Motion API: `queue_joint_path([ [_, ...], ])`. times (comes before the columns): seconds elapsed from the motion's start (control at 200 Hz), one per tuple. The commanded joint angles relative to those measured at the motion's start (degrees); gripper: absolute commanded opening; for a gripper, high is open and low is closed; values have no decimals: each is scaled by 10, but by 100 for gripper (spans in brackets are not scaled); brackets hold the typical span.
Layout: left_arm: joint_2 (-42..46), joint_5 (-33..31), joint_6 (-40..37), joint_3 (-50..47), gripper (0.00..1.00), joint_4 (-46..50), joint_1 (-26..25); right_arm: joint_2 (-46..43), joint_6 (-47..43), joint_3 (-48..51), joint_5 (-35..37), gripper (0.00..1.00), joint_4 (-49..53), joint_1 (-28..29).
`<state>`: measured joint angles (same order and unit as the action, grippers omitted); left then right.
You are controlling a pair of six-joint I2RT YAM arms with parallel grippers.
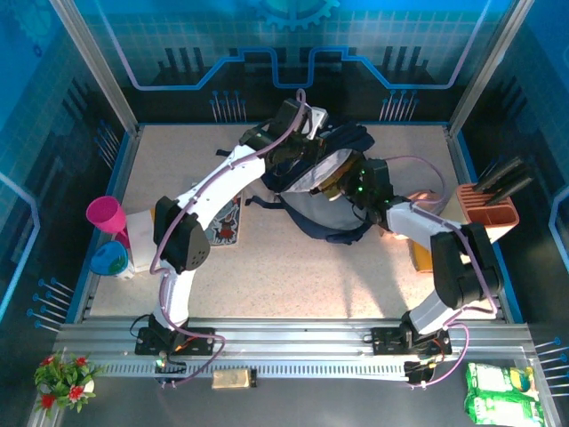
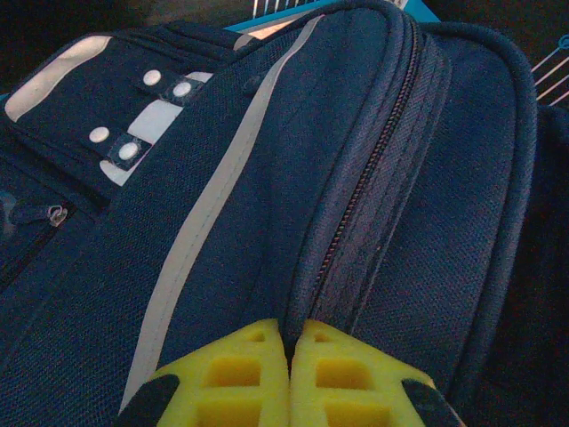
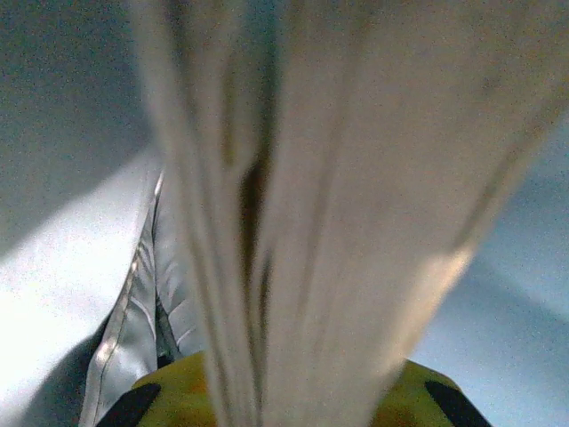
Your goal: Pack books, pencil case, and school supplies into a backpack
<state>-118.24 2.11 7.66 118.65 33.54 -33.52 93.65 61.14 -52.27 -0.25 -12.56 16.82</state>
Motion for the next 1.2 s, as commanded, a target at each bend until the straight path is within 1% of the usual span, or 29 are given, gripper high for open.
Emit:
queue_joint_path([
  [0.0, 51, 21, 26, 4, 0, -65, 7, 44, 16, -33, 6, 8, -22, 11],
  [0.2, 50, 41, 49, 5, 0, -71, 17, 106, 48, -78, 13, 10, -26, 24],
  [0.365, 49, 44, 57, 3, 0, -67, 24, 154, 65, -109, -5, 16, -25, 28],
  [0.425, 49, 45, 58, 2, 0, -61, 29, 152, 65, -110, -5, 23, -8, 26],
  [0.44, 49, 45, 59, 2, 0, -59, 31, 149, 62, -107, -3, 26, -6, 26],
  [0.535, 51, 50, 69, -4, 0, -56, 41, 132, 50, -92, -8, 43, -13, 23],
  [0.615, 52, 62, 81, -13, 0, -61, 49, 105, 44, -73, -14, 60, -13, 17],
  [0.64, 52, 64, 84, -16, 0, -62, 52, 93, 42, -64, -14, 65, -9, 16],
  [0.675, 52, 68, 87, -20, 0, -63, 53, 77, 38, -52, -16, 67, -9, 16],
  [0.77, 53, 72, 88, -31, 0, -66, 56, 24, 28, -11, -25, 71, -4, 13],
  [0.865, 54, 78, 88, -44, 0, -69, 58, -39, 3, 38, -11, 72, 23, 13],
  [0.985, 55, 85, 91, -66, 0, -74, 59, -122, -44, 81, 55, 74, 70, 12],
  [1.196, 55, 121, 110, -128, 0, -93, 60, -242, -109, 93, 170, 76, 172, 12],
])
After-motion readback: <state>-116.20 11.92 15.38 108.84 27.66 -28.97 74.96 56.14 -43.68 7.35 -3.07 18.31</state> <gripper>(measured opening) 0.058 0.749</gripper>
